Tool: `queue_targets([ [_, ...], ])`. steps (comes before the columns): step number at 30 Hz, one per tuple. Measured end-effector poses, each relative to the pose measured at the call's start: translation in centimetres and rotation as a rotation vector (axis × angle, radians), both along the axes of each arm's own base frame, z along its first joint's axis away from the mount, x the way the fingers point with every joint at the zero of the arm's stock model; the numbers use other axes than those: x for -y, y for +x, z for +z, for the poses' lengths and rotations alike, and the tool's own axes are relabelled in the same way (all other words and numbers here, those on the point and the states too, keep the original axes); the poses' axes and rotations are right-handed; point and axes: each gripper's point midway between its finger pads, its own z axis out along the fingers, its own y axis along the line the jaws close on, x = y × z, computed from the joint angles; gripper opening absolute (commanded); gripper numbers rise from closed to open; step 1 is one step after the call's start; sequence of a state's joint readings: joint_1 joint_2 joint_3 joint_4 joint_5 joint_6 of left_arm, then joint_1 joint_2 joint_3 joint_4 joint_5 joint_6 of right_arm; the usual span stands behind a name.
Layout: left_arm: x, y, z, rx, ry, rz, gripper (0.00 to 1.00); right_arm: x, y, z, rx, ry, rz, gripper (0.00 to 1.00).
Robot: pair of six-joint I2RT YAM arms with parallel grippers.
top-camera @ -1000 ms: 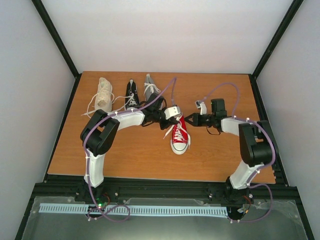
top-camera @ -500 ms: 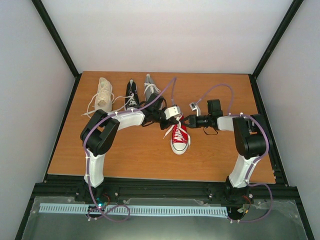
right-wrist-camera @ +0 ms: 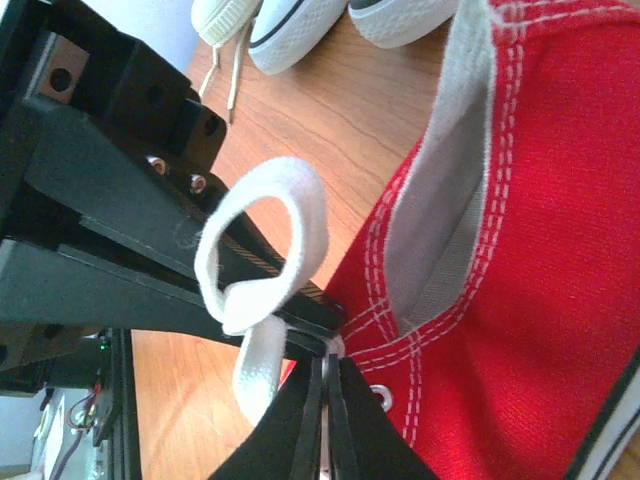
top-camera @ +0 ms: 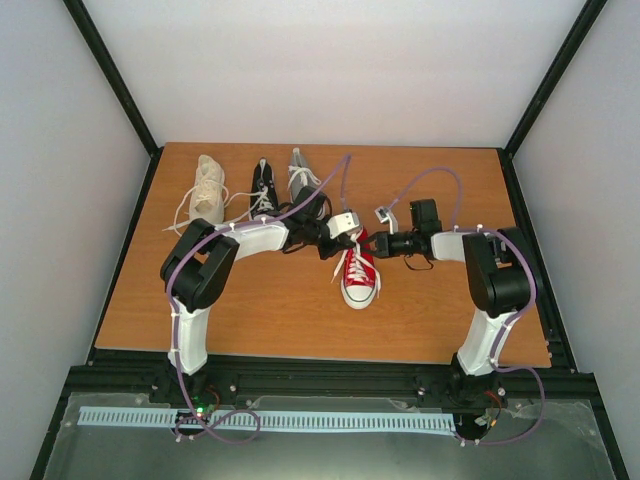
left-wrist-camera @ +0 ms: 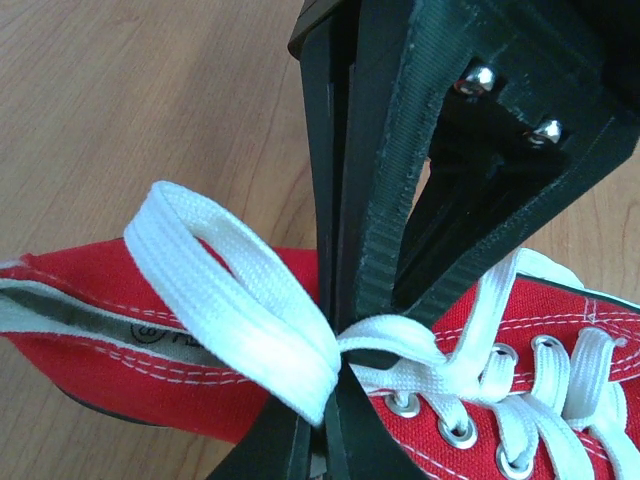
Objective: Tie the shoes
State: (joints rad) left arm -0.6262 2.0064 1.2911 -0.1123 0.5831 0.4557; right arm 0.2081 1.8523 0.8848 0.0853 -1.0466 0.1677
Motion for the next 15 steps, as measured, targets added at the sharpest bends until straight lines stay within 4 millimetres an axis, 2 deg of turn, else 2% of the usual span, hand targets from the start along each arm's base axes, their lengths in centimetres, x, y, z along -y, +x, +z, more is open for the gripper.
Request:
queue_targets([
  [4, 0.05, 0.0, 0.05, 0.001, -0.002, -0.001, 0.01, 0.24, 0.21, -0.52, -0.003, -0.029, -0.02, 0.03],
  [15, 0.08, 0.12, 0.15, 0.028, 0.003, -0.01, 0.3, 0.68, 0.72, 0.1, 0.036, -0.084, -0.065, 0.03],
])
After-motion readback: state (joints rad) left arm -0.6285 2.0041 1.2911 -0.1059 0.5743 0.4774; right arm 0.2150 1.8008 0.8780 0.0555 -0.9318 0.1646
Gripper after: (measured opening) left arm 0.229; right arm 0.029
